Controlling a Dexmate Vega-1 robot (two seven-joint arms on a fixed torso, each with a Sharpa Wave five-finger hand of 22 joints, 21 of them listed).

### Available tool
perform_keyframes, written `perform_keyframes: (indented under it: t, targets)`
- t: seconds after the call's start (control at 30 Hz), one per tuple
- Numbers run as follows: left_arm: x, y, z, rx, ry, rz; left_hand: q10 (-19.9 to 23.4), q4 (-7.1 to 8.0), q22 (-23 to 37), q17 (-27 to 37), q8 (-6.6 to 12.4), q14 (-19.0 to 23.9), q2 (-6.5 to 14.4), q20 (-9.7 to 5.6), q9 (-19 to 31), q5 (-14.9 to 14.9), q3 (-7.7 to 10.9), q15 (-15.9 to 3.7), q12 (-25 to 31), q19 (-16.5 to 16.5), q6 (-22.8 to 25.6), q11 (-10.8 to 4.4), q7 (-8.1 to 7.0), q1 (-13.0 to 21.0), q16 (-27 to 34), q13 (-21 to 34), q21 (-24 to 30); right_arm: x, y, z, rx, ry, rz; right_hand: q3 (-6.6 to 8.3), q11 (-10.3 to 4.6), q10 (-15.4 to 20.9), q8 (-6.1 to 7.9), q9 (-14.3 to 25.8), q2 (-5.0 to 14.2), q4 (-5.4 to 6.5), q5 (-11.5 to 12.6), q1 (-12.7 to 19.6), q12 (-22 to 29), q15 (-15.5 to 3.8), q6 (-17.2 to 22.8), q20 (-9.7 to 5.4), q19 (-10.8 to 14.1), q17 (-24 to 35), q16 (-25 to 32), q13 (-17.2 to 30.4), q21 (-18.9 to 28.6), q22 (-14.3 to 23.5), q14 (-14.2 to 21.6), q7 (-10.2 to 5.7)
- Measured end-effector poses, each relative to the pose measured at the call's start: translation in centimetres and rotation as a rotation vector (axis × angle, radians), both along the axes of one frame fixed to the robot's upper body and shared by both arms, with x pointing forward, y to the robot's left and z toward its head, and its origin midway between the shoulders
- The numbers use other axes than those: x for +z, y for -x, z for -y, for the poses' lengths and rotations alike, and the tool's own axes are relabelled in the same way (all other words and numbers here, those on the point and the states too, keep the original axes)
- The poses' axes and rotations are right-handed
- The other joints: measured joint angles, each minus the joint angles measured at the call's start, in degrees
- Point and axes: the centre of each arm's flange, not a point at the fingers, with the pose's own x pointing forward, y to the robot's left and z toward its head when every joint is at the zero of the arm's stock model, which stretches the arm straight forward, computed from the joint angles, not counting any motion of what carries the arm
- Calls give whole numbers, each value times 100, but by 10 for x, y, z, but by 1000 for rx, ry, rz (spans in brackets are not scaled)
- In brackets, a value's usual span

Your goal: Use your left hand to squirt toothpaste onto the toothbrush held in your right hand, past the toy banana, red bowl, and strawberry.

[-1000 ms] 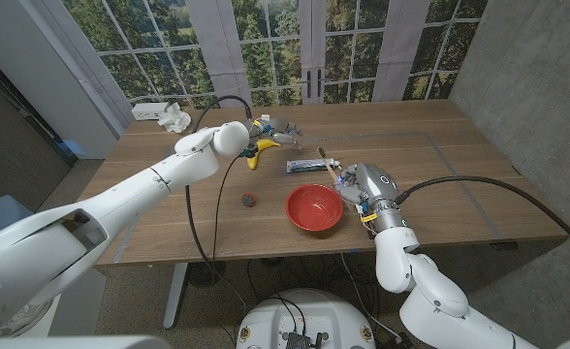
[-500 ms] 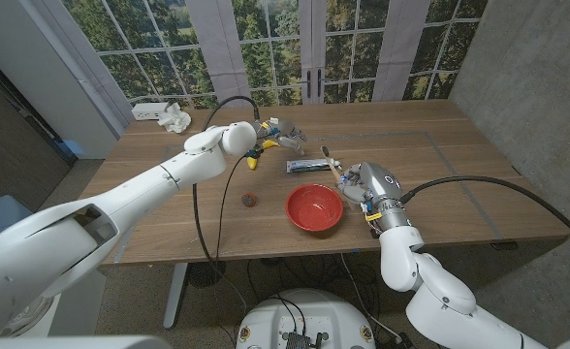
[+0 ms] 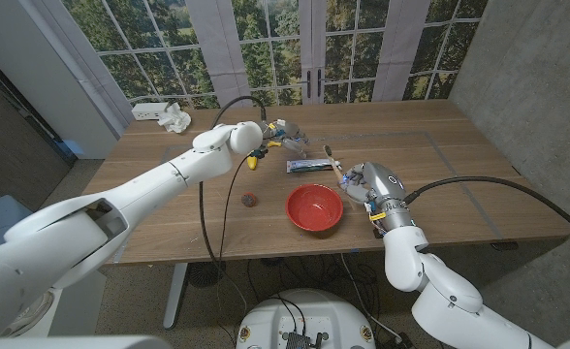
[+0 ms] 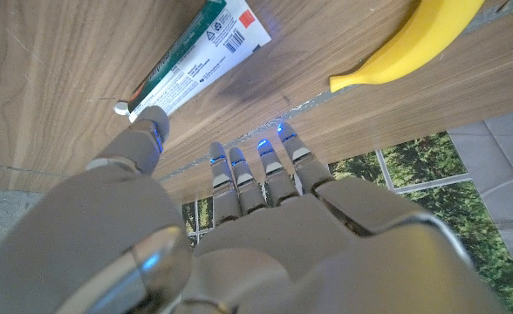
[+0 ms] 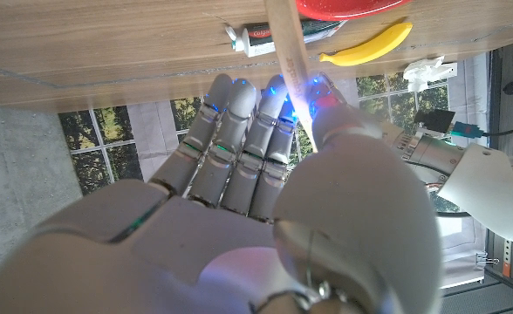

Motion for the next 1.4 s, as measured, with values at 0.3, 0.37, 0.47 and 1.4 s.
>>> perform_keyframes:
  t: [0.3,0.37,0.47,1.4]
  targets:
    - [-3,-5,8,3,-27,3,27,-1,0,0,0,0,16,-21,0,0,-12,0,0,42,30,-111,-30,135,0,-1,0,1,0,3,8,-6,3,33,0,0,-4,4,0,-3,-1,0,-6,0,0,0,1,-17,0,27,65,0,0,0]
    - [-5,-6,11,2,-38,4,27,16,0,0,-29,0,17,-10,0,0,-29,0,0,52,30,-111,-30,180,0,-1,0,2,0,4,10,-8,5,33,0,0,-5,12,0,-3,-1,0,-6,0,0,0,1,-10,0,27,66,-2,0,0]
    - [-7,-8,13,-3,-51,5,27,1,0,0,-29,0,16,-10,0,0,-44,0,0,52,30,-111,-30,181,0,-1,0,2,-1,5,12,-10,5,33,0,0,-6,21,0,-3,8,0,-6,0,0,-21,-20,0,25,27,66,-26,0,0]
    - [-22,-20,38,2,-168,76,183,32,-1,-1,-73,-1,1,-71,-2,0,-202,0,-45,113,212,-181,-401,557,0,-2,0,-2,-6,16,39,-35,2,48,0,0,-39,27,0,-17,22,0,-44,0,0,-1,-80,-2,23,65,230,-80,0,0]
